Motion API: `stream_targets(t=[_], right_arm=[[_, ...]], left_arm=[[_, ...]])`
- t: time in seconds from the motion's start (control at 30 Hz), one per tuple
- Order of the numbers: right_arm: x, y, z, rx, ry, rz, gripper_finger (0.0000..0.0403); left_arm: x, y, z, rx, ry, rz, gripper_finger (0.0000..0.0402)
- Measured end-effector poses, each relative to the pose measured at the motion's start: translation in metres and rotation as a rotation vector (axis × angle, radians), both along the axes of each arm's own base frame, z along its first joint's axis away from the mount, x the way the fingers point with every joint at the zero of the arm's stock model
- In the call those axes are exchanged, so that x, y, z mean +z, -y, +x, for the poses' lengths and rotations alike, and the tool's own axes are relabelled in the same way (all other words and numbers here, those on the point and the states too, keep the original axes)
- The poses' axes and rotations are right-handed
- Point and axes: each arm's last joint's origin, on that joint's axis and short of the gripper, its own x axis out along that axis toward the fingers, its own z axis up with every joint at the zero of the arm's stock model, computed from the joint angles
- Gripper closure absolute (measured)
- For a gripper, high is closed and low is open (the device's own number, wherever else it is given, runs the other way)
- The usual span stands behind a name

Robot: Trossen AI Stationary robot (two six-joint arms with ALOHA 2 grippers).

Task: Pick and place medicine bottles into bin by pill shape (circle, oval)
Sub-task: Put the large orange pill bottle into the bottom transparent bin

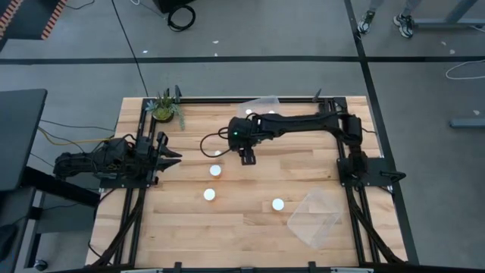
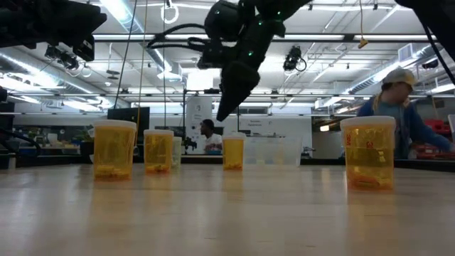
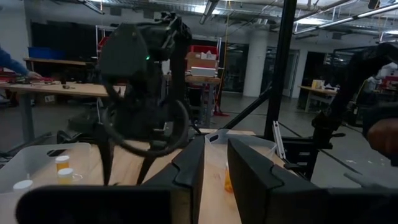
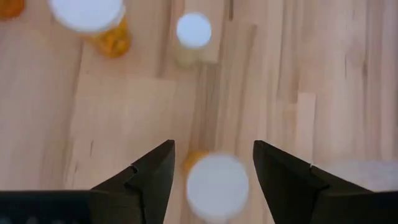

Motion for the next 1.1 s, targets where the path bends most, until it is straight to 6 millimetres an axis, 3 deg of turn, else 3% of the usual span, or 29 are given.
stream_targets(t=[0.17,0.4,0.8,1.1], right_arm=[[-0.011,0.003,0.01,0.006,-0.021,0.01,0.017],[-0.012,0.006,0.034,0.032,-0.044,0.014,0.0168],[-0.009,0.018,0.025,0.027,-0.132,0.047,0.0164],[-0.022,0.024,0.023,0.034,-0.155,0.046,0.0142]], left_arm=[[0.001,0.0,0.0,0.0,0.005,0.0,0.0315],[-0.001,0.0,0.002,0.0,-0.016,0.0,0.0321],[-0.001,0.0,0.002,0.001,-0.015,0.0,0.0315],[-0.001,0.0,0.002,0.0,-0.014,0.0,0.0323]])
